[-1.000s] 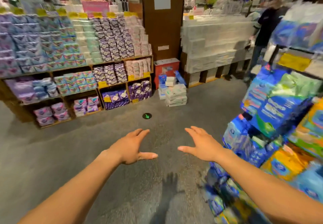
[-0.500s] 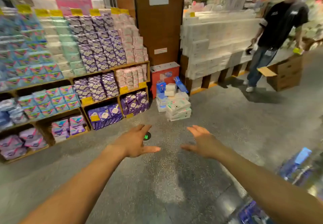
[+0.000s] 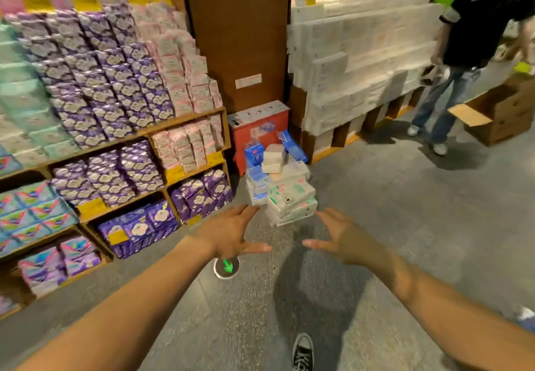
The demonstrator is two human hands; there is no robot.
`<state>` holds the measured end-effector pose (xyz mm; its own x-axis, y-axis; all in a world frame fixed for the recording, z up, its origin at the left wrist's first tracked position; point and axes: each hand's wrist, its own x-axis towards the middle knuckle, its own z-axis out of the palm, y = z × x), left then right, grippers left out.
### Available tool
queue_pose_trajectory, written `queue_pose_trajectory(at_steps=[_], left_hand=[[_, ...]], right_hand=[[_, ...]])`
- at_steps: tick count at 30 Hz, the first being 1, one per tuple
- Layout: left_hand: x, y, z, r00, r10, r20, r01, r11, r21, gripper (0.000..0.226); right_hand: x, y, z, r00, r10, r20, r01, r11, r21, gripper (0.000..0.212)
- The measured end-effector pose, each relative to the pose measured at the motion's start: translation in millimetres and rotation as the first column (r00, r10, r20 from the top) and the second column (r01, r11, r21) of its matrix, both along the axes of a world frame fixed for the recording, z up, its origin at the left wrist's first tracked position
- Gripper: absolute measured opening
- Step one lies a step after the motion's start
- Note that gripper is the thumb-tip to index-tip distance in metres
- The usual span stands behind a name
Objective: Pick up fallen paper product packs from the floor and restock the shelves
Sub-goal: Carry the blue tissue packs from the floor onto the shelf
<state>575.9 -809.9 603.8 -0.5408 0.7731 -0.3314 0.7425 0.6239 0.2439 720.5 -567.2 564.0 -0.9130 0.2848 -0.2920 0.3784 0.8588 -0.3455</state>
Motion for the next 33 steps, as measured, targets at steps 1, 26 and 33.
queue_pose_trajectory(at_steps=[1, 26, 33], left_hand=[[-23, 22, -1, 1.000, 0.013, 0.011, -0.013, 1.000, -0.001, 0.120], [-596, 442, -75, 0.987, 0.104, 0.121, -0.106, 0.994, 0.011, 0.133], [-711, 540, -111, 0.964, 0.217, 0.156, -0.217, 0.976, -0.013, 0.126]], right_hand=[[-25, 24, 1, 1.000, 0.002, 0.007, -0.002, 1.000, 0.009, 0.125], [-609, 459, -9, 0.989, 0.081, 0.127, -0.093, 0.992, 0.091, 0.111], [-762, 562, -39, 0.954, 0.235, 0.188, -0.255, 0.963, 0.087, 0.091]])
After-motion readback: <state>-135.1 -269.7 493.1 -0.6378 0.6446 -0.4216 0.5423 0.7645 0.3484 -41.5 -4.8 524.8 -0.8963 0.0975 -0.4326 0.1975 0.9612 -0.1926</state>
